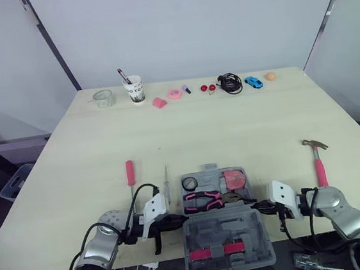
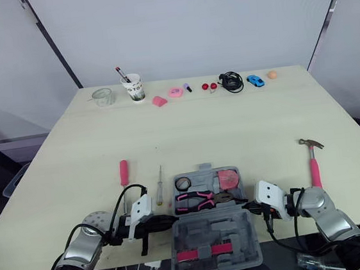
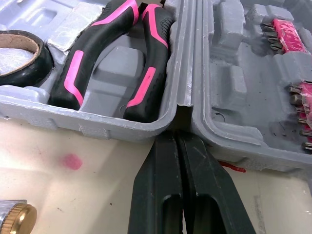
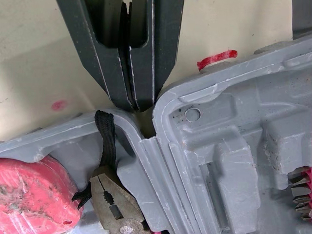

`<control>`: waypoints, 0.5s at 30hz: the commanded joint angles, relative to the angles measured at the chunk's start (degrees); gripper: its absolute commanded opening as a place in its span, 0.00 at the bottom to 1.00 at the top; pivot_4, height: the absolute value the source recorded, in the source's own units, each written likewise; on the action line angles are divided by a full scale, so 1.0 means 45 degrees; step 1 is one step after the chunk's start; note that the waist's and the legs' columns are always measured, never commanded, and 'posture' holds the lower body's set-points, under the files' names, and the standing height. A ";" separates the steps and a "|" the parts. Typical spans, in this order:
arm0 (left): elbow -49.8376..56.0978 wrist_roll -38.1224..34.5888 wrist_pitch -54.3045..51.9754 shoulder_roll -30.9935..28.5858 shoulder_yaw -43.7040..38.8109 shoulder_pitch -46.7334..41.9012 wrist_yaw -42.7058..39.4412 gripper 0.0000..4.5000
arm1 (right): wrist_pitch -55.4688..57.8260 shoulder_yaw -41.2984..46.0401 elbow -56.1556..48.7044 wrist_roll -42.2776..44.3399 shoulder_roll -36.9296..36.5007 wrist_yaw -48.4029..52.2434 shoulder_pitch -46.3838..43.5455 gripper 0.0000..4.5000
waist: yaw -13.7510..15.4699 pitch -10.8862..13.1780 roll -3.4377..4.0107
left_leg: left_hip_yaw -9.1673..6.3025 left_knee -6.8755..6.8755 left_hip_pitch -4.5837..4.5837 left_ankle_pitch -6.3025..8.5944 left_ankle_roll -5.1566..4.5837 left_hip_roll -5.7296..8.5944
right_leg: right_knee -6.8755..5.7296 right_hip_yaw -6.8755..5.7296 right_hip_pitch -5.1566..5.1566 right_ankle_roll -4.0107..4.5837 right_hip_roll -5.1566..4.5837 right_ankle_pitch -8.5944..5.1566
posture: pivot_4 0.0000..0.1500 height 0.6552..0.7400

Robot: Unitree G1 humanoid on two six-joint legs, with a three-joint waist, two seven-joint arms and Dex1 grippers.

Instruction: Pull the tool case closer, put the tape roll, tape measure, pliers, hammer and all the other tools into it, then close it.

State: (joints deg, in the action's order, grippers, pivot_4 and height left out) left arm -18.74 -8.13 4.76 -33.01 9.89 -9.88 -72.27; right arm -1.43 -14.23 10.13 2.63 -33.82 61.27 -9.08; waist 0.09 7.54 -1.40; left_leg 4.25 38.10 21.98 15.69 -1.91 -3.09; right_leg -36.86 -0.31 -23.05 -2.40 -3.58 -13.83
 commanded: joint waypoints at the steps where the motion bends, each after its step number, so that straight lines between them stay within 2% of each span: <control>1: -0.0142 0.0091 -0.0068 0.0274 0.0287 -0.0267 0.0119 0.02 | -0.0062 -0.0153 -0.0165 0.0023 0.0040 0.0124 -0.0049 0.00 | 0.0052 0.0000 0.0001 | 0.0000 0.0004 0.0000 0.0000 0.0000 0.0000 | 0.0000 0.0000 0.0002 0.0020 0.0000 -0.0011 | 1.00 1.00; 15: -0.0298 0.0206 -0.0559 0.0622 0.0173 -0.1167 0.0595 0.02 | 0.0097 0.0232 -0.0366 0.0266 0.0052 0.0030 -0.0096 0.00 | 0.0157 0.0003 0.0003 | -0.0006 0.0033 0.0009 0.0000 -0.0001 -0.0001 | -0.0012 -0.0005 0.0003 0.0021 0.0002 -0.0010 | 1.00 1.00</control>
State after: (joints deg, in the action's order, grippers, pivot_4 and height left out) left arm -20.92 -7.41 2.16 -31.50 9.99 -13.47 -71.23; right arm -0.40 -13.45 10.10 2.69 -33.96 61.32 -9.07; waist 0.79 7.55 -1.38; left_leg 4.21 38.28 22.04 15.69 -1.91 -3.09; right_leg -36.91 -0.35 -23.03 -2.31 -3.57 -13.88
